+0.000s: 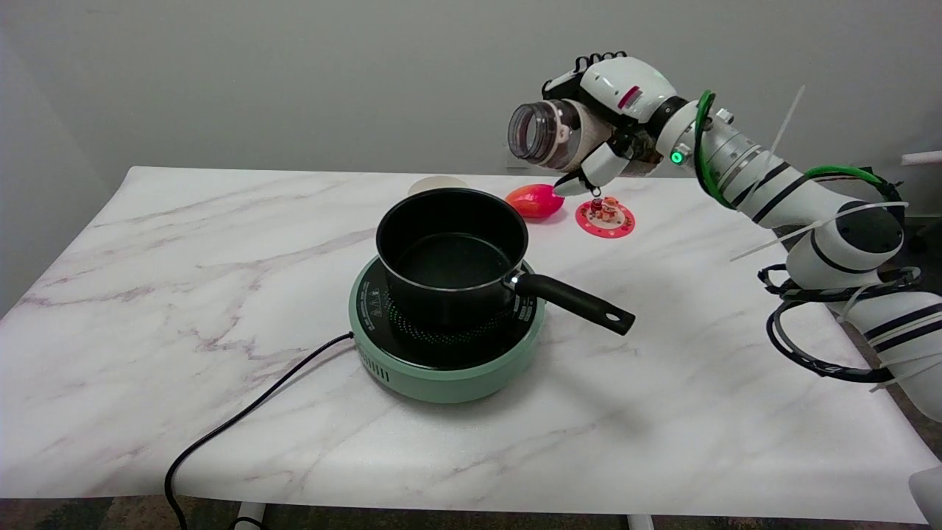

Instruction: Pour the contents of the bottle into the soup pot.

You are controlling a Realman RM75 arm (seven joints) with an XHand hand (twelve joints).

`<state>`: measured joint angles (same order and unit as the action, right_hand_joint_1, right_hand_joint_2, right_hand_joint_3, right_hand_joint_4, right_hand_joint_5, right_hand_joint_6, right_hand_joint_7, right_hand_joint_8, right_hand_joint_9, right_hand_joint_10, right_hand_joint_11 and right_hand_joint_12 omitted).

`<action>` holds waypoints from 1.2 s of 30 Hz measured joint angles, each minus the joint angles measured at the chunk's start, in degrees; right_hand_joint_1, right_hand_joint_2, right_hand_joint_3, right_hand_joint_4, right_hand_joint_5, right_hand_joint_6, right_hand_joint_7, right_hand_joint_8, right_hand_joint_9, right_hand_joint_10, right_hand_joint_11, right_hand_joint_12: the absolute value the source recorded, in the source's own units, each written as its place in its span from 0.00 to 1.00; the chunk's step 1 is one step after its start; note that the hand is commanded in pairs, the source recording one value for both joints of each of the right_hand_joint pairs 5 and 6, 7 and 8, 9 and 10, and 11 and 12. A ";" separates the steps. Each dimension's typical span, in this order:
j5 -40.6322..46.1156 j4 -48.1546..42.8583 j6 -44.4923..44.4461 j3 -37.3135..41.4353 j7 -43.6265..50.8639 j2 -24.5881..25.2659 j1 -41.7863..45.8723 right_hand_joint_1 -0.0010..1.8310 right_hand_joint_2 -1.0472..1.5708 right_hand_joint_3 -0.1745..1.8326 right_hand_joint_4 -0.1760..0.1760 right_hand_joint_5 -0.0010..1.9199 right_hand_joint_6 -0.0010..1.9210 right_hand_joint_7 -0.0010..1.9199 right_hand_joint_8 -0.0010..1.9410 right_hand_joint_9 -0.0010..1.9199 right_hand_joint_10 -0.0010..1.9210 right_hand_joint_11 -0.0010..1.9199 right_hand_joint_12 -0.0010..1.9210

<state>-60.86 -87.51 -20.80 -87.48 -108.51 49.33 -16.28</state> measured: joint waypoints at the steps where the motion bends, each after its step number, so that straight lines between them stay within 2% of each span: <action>1: -1.10 -0.32 0.09 -0.25 0.23 -0.02 -0.05 0.78 0.79 0.35 0.50 0.93 0.93 0.90 0.89 0.70 0.70 0.62 0.62; 16: -10.46 -3.81 0.40 -4.75 2.78 -1.35 -2.31 0.78 0.78 0.37 0.50 0.93 0.93 0.89 0.88 0.69 0.69 0.62 0.62; 36: -14.63 -10.27 -0.06 -10.70 3.77 -3.45 -5.22 0.77 0.79 0.37 0.50 0.95 0.95 0.90 0.89 0.70 0.70 0.62 0.62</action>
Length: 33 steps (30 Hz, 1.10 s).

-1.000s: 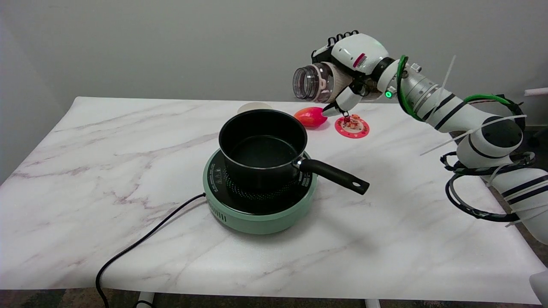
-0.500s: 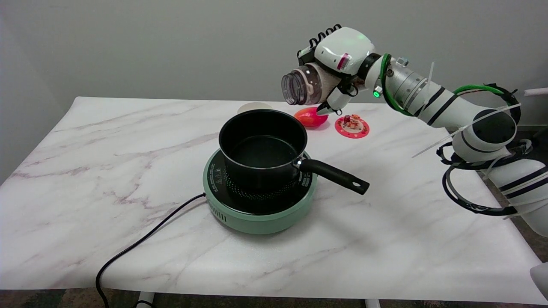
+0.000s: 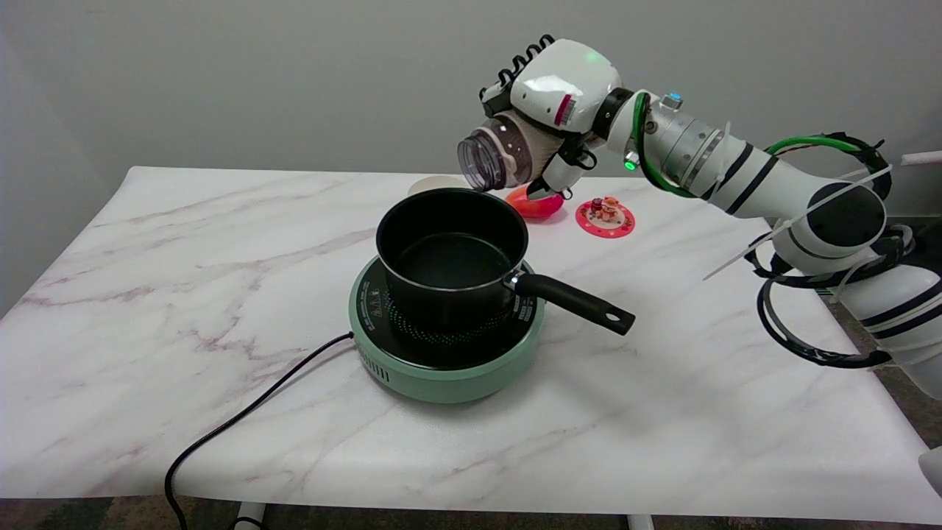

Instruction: Pour the contents of the bottle into the soup pot.

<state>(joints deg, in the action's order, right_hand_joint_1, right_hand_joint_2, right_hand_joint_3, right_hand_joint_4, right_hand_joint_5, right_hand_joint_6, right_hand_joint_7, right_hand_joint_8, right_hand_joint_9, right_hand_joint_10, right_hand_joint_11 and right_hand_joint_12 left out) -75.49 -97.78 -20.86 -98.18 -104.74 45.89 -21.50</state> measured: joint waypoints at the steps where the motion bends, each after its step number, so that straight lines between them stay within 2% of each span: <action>1: -0.15 -0.26 -0.05 -0.27 0.02 -0.13 -0.07 0.77 0.79 0.37 0.50 0.95 0.95 0.90 0.89 0.70 0.70 0.62 0.62; 33: -5.64 1.56 -0.92 -9.15 0.34 -5.90 -4.93 0.76 0.79 0.35 0.50 0.94 0.94 0.89 0.88 0.69 0.69 0.62 0.62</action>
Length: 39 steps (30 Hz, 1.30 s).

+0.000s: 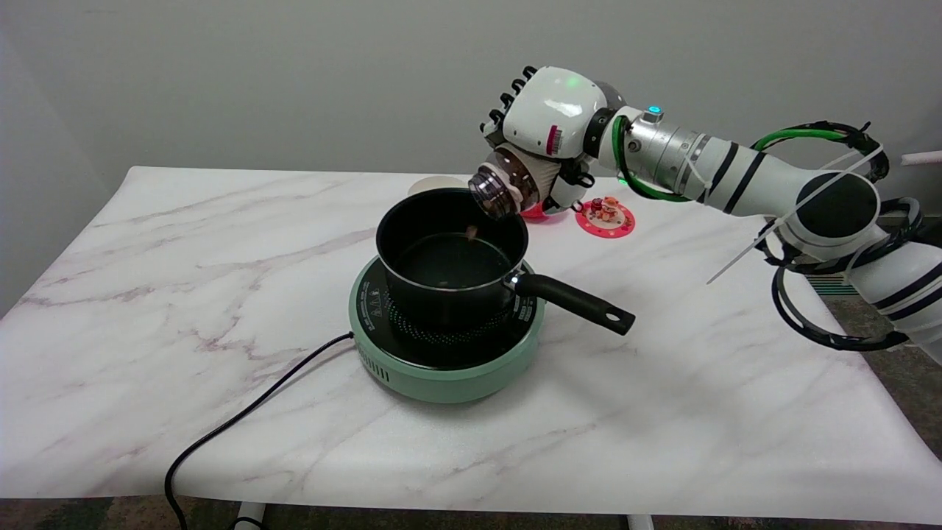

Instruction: Pour the contents of the bottle into the soup pot.

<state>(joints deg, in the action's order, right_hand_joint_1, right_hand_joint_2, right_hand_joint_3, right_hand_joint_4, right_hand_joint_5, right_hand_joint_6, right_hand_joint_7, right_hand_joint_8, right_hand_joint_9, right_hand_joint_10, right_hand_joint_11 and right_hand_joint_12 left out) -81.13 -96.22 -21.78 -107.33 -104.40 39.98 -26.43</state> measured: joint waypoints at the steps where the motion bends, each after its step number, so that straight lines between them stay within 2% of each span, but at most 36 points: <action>1: -0.14 0.11 -0.02 -0.09 0.01 -0.13 -0.08 0.76 0.79 0.35 0.50 0.94 0.94 0.89 0.88 0.69 0.69 0.62 0.62; 25: -3.01 1.84 -1.50 -1.37 0.18 -3.54 -2.72 0.76 0.79 0.36 0.50 0.94 0.94 0.90 0.89 0.69 0.69 0.62 0.62; 39: -2.44 0.72 -1.64 -5.46 0.12 -3.75 -7.26 0.76 0.79 0.36 0.50 0.93 0.93 0.90 0.89 0.69 0.69 0.62 0.62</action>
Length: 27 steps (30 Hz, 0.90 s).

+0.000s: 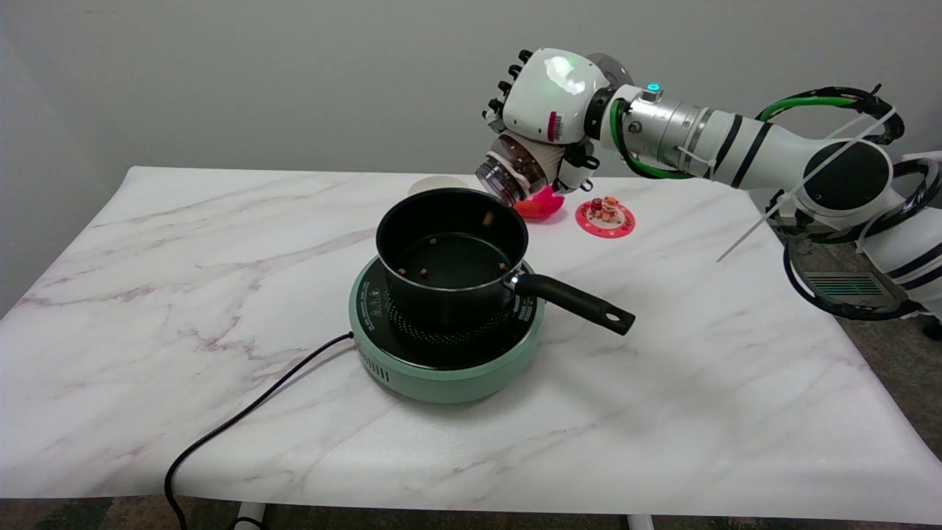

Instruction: Pour the contents of the bottle into the soup pot.

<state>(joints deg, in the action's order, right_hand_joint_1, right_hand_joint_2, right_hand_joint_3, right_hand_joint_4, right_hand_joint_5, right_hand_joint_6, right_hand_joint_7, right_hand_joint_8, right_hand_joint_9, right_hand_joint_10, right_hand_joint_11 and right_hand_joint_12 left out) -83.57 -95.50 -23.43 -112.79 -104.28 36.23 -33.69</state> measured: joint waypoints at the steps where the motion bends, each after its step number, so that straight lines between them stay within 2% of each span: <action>1: 0.01 -0.05 -0.05 -0.42 0.01 0.04 -0.42 0.76 0.79 0.36 0.50 0.93 0.93 0.90 0.89 0.69 0.69 0.62 0.62; 27: -1.56 -0.36 -1.74 -7.96 0.07 1.33 -8.87 0.76 0.79 0.35 0.50 0.92 0.92 0.90 0.89 0.69 0.69 0.62 0.62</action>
<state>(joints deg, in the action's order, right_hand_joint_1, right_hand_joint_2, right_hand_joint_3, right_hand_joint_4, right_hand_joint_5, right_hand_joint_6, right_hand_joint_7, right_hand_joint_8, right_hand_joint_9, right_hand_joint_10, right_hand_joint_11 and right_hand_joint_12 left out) -85.13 -95.86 -25.17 -120.75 -104.21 37.56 -42.56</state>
